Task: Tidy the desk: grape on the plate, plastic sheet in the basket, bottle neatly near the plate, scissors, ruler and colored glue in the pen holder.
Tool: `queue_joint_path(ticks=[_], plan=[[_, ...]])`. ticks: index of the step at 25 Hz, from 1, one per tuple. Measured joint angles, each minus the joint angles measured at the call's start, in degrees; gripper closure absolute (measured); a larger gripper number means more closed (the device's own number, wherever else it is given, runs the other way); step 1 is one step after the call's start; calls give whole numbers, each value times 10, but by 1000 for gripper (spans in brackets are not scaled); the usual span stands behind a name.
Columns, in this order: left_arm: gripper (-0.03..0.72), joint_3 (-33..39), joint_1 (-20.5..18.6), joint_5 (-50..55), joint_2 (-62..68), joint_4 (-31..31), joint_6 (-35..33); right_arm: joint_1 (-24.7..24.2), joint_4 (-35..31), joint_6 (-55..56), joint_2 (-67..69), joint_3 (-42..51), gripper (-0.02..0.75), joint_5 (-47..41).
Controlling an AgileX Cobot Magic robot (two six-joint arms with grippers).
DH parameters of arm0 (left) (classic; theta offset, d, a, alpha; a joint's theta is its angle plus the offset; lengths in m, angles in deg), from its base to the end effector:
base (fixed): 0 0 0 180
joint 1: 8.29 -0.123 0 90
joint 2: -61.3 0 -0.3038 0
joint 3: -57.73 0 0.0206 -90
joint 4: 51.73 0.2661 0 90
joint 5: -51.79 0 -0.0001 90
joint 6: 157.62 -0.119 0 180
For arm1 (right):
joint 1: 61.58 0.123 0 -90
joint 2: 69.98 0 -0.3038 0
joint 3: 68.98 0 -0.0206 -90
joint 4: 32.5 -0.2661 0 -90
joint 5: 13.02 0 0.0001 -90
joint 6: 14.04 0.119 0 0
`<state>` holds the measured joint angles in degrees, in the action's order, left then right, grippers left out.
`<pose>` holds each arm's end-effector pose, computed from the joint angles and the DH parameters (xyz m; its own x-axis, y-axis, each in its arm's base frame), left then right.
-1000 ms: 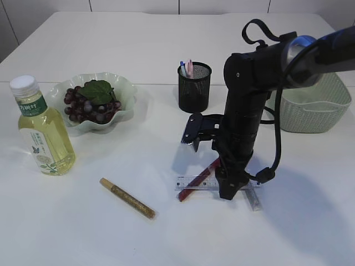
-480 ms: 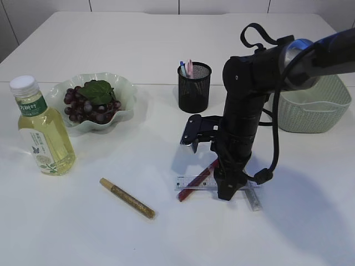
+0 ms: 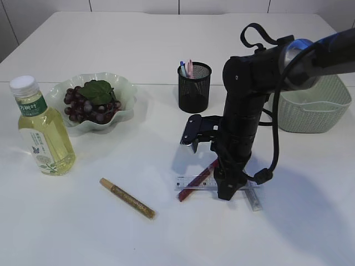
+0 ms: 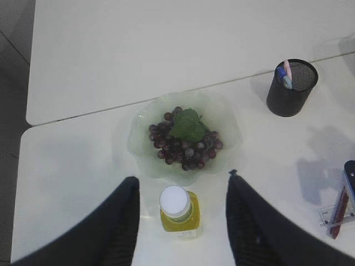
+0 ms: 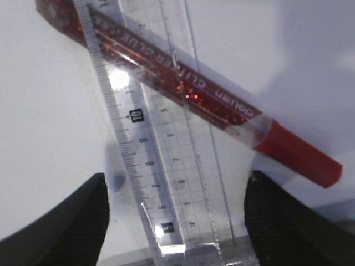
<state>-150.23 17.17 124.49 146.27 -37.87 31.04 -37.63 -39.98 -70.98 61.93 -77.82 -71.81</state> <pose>0.2600 -0.0936 0.5145 -0.5893 0.1967 -0.7836 0.2133 0.9734 0.0839 0.3910 0.1882 0.1029 -0.2291 -0.9708 -0.0717 -0.9708 0.2225 0.0898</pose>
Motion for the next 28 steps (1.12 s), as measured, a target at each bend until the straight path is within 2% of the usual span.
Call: queue_joint_path(ticks=[3,6,14,23,28], plan=[[316,0,0,0,0,0,0,0,0,0,0,0,151,0],[316,0,0,0,0,0,0,0,0,0,0,0,192,1],[316,0,0,0,0,0,0,0,0,-1,1,0,440,-4],[316,0,0,0,0,0,0,0,-10,13,1,-1,463,-25],[316,0,0,0,0,0,0,0,-20,39,2,-34,464,-51]])
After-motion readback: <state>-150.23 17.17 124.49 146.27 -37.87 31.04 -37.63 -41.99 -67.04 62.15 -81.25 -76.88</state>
